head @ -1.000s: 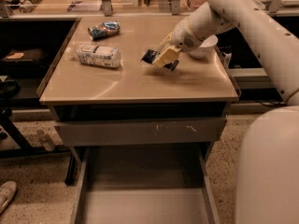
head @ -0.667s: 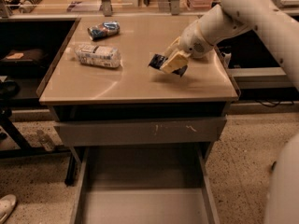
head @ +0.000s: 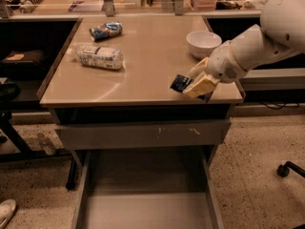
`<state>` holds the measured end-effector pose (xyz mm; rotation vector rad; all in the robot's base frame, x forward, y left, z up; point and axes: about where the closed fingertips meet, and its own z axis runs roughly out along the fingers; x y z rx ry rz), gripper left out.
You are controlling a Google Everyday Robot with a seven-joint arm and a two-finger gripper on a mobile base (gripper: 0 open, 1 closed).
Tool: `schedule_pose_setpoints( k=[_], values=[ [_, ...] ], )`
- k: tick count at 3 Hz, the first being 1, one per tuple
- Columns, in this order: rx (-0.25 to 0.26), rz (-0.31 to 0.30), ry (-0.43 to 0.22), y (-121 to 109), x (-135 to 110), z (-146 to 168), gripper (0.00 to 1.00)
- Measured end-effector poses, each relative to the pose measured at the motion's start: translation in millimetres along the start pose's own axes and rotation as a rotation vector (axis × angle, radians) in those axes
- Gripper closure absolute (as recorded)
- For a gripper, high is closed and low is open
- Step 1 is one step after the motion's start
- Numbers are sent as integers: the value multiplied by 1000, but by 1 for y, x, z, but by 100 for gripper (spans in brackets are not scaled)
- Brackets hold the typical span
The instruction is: Place rxbar blueberry into middle drawer
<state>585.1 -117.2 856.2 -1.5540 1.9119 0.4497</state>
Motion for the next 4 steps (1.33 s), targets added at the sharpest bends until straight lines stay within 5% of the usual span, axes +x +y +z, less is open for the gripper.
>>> schedule_pose_setpoints(
  k=[4],
  values=[
    [-100, 173, 20, 134, 104, 57, 100]
  ],
)
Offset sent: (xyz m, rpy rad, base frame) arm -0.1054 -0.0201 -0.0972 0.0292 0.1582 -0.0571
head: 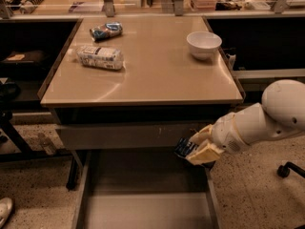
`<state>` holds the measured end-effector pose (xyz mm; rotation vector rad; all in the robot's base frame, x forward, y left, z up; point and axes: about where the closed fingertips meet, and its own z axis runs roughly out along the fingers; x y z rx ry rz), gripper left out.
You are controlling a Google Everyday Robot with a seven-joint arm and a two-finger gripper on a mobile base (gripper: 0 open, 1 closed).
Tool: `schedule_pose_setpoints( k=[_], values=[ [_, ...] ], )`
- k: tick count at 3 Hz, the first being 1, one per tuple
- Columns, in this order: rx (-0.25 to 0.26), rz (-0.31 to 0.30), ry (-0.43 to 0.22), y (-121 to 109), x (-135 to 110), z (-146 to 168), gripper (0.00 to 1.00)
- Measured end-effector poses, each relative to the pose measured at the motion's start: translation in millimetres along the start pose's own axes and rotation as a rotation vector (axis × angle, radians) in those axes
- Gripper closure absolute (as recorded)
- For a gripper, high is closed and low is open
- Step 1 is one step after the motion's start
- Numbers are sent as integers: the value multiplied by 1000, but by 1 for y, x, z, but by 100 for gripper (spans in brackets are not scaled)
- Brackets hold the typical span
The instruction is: Place rxbar blueberry into middle drawer
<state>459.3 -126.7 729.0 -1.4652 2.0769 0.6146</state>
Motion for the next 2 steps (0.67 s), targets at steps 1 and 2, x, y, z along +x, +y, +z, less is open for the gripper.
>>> schedule_pose_setpoints(
  k=[1, 2],
  values=[
    [-16, 12, 11, 11, 11, 8, 100],
    [-37, 71, 19, -20, 16, 39, 100]
  ],
)
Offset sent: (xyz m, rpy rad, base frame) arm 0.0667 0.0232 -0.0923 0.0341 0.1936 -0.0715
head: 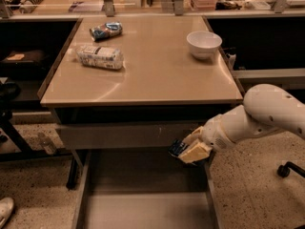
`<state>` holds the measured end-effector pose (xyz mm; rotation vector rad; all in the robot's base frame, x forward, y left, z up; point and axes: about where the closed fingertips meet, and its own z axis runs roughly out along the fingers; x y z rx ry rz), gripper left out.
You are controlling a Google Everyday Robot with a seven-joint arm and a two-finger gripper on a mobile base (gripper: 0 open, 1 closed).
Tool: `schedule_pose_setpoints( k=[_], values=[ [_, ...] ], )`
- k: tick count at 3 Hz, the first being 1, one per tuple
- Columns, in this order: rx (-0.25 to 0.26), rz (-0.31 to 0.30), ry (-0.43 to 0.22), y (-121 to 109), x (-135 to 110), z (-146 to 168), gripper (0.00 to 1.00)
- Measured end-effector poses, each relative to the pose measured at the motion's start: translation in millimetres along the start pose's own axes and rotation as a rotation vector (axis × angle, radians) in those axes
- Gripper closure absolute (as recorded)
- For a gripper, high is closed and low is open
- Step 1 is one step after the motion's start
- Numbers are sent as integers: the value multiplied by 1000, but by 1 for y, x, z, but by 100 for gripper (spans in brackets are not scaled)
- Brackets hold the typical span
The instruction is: Place rxbar blueberry into middle drawer
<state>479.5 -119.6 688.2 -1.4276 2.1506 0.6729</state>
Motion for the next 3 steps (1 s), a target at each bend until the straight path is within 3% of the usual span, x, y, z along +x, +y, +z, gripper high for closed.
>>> schedule_pose_setpoints(
  k=[1, 2, 3],
  values=[
    [-34, 94, 15, -27, 28, 57, 100],
    [-20, 146, 21, -43, 53, 97, 100],
    [45, 128, 32, -49, 62, 114, 100]
  ],
)
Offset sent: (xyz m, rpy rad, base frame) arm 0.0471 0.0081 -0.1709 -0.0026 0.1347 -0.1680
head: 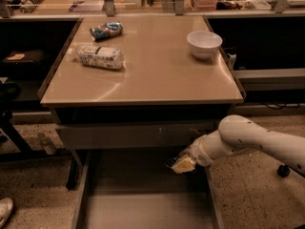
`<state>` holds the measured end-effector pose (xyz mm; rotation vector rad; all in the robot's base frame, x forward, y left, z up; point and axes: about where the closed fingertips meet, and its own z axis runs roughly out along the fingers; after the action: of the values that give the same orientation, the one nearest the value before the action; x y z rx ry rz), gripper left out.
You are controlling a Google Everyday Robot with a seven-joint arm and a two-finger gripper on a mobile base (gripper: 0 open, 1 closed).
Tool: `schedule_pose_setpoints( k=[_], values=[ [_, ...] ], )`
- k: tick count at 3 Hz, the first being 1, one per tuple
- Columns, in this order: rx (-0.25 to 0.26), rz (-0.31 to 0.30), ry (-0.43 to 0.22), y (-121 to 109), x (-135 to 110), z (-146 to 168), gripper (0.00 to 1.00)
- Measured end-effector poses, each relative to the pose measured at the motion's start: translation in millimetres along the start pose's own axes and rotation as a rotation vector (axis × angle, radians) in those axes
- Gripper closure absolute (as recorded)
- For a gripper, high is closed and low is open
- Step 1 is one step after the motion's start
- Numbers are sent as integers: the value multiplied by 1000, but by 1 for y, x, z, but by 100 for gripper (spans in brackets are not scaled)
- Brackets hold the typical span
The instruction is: Place rxbar blueberry into middle drawer
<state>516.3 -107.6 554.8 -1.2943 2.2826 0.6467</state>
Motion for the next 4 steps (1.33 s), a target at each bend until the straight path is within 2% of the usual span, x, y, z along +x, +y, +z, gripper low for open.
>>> schedule_pose_setpoints(
  k=[1, 2, 3, 4],
  values=[
    [93, -72, -8, 5, 0, 5, 100],
    [104, -125, -52, 13, 3, 13, 100],
    [104, -125, -52, 13, 3, 14, 100],
    [102, -128, -54, 16, 14, 37, 100]
  ],
)
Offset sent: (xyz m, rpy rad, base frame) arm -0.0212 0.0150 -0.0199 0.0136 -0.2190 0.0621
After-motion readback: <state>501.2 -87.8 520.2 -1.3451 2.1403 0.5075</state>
